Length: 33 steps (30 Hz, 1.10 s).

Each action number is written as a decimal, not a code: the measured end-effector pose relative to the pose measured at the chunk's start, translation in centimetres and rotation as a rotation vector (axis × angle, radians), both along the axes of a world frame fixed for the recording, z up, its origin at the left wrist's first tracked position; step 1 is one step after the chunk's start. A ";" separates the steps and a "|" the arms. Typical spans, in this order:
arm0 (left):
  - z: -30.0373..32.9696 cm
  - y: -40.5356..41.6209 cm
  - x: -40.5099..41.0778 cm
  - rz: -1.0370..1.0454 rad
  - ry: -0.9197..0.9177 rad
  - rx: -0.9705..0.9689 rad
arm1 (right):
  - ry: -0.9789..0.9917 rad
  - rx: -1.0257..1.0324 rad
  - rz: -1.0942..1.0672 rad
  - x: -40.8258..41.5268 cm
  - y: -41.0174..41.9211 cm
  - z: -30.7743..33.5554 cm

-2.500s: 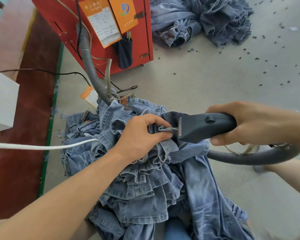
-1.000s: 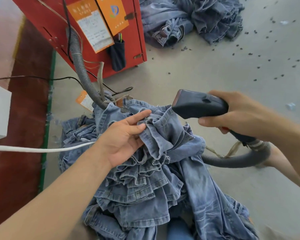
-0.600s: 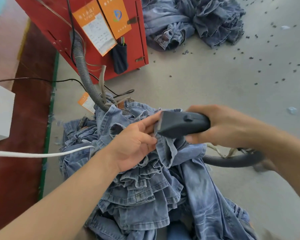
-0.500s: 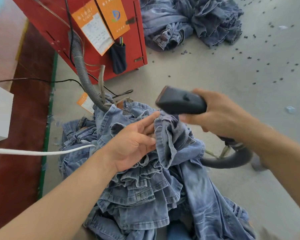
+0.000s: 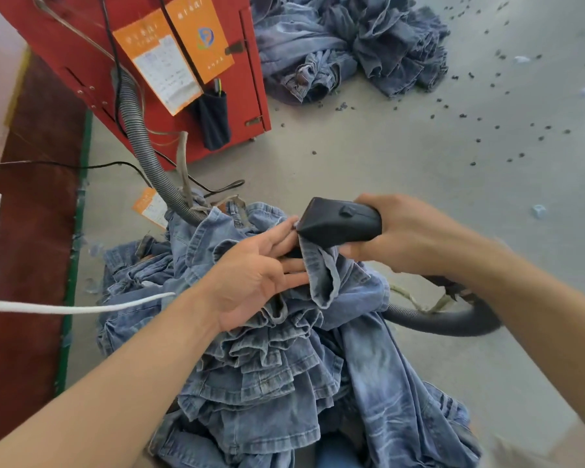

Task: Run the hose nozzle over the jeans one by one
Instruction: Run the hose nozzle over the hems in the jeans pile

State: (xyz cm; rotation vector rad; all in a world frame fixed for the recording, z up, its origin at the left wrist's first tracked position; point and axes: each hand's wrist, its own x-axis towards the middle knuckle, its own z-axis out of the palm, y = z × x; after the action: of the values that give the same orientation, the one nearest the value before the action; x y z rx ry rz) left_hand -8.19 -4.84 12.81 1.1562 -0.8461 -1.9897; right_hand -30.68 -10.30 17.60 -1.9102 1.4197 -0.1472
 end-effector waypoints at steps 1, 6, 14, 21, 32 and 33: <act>-0.1 -0.2 0.0 0.010 0.019 0.016 | -0.033 0.018 -0.007 -0.4 0.2 0.1; -0.6 -0.1 -0.1 0.003 0.088 0.056 | -0.070 0.203 -0.006 -1.1 0.4 0.5; -1.6 0.0 0.8 0.037 0.243 0.100 | -0.321 0.277 -0.193 -2.0 -1.3 -0.1; -2.5 -0.6 1.3 0.121 0.251 0.168 | -0.237 0.130 -0.193 0.3 -0.6 -2.4; -2.1 -1.0 -0.4 0.242 0.154 0.228 | -0.269 0.371 -0.003 -1.3 0.1 -2.7; -2.0 -0.9 -0.6 0.272 0.150 0.238 | -0.279 0.313 -0.034 -0.5 0.1 -3.1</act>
State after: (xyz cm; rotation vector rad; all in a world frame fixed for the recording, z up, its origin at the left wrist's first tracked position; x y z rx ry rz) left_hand -8.77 -5.74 10.78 1.1657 -0.3608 -1.9542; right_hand -31.22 -10.20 14.52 -1.5443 1.2094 -0.1882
